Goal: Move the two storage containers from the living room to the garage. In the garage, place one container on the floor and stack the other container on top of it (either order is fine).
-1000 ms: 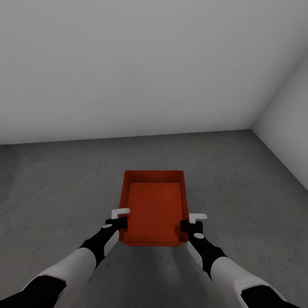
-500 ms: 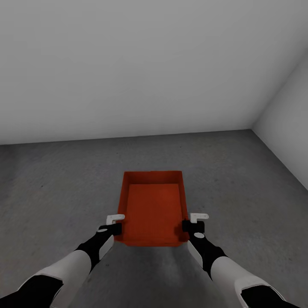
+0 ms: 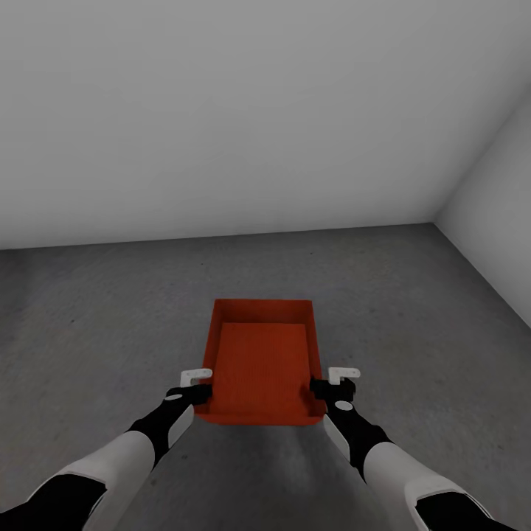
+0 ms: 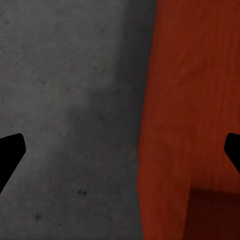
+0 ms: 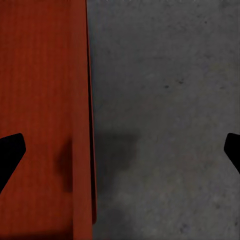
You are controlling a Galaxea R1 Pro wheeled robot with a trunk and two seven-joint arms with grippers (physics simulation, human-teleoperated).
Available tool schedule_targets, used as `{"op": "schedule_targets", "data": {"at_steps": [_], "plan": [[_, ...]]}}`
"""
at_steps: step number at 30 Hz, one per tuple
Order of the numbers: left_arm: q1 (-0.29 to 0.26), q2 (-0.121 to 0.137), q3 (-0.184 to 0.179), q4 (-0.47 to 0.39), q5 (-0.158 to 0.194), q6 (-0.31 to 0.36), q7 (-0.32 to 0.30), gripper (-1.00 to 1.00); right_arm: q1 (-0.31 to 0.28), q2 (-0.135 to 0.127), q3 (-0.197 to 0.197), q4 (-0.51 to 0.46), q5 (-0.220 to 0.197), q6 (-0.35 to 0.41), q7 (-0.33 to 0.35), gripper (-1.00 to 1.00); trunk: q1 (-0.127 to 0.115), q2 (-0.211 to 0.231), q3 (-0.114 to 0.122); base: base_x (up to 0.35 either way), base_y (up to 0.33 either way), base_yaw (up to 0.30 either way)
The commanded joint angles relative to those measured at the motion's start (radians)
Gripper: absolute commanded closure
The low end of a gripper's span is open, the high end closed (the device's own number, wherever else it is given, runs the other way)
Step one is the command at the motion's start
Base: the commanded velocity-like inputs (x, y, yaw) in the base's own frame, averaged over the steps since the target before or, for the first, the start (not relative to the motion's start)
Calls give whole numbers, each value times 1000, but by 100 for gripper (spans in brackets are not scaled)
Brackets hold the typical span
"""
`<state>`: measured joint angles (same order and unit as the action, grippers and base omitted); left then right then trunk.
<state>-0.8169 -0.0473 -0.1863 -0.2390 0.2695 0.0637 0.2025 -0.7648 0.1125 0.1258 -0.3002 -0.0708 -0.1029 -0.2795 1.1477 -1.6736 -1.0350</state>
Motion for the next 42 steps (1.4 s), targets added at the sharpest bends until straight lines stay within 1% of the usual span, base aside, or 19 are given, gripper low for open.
{"op": "schedule_targets", "data": {"at_steps": [1,11,42], "plan": [[0,0,-9,-2,9,5,7,-100,-1,0,8,1,-8,-4,-6,-100,0,0,-1,0,0,0],[0,0,-8,-3,11,4,8,-100,-1,1,8,1,-9,-7,-10,-100,0,0,-1,0,0,0],[-1,3,-4,-3,12,5,8,-100,-1,1,8,1,-11,-7,-13,-100,-119,217,97,0,0,0]]}}
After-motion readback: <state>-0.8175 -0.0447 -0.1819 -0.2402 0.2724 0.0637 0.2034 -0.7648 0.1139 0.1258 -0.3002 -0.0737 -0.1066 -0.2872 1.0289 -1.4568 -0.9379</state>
